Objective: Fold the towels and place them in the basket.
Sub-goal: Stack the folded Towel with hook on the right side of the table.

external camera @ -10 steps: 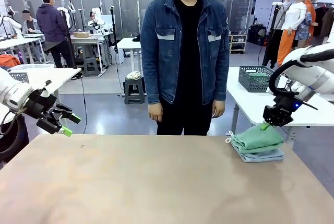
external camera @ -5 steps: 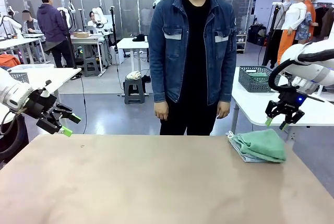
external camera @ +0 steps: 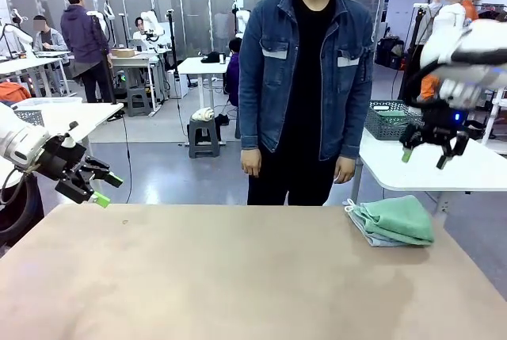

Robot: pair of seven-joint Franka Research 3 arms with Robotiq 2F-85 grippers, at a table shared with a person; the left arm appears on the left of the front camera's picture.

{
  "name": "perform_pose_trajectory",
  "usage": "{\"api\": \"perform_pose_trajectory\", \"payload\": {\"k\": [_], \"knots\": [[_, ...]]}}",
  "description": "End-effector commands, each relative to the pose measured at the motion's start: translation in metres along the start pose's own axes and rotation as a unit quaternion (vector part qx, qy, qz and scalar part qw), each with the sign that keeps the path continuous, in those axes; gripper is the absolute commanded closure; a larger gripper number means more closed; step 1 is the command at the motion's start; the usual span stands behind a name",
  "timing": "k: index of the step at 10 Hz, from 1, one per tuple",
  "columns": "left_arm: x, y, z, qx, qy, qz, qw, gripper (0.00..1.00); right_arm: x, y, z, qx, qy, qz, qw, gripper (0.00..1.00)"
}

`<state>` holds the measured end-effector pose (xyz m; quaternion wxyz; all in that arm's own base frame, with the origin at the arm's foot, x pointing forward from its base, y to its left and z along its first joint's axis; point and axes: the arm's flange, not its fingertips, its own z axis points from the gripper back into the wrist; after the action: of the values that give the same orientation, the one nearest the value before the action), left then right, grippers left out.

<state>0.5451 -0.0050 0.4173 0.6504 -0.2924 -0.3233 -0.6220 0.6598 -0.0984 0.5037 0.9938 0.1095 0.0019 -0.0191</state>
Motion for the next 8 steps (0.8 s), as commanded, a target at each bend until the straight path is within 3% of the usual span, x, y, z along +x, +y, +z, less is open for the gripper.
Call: {"api": "perform_pose_trajectory", "payload": {"k": [1,4,5,8], "knots": [[0.001,0.001,-0.001,0.003,0.002,-0.001,1.0,0.0,-0.068,0.042,0.076,-0.002,-0.033,0.01,0.999,0.0],[0.001,0.001,-0.001,0.003,0.002,-0.001,1.0,0.0,-0.163,0.084,0.168,-0.012,-0.165,0.058,0.985,0.0],[0.001,0.001,-0.001,0.003,0.002,-0.001,1.0,0.0,-0.196,0.096,0.182,-0.016,-0.211,0.065,0.975,0.0],[0.001,0.001,-0.001,0.003,0.002,-0.001,1.0,0.0,-0.254,0.109,0.196,-0.016,-0.288,0.085,0.954,0.0]]}}
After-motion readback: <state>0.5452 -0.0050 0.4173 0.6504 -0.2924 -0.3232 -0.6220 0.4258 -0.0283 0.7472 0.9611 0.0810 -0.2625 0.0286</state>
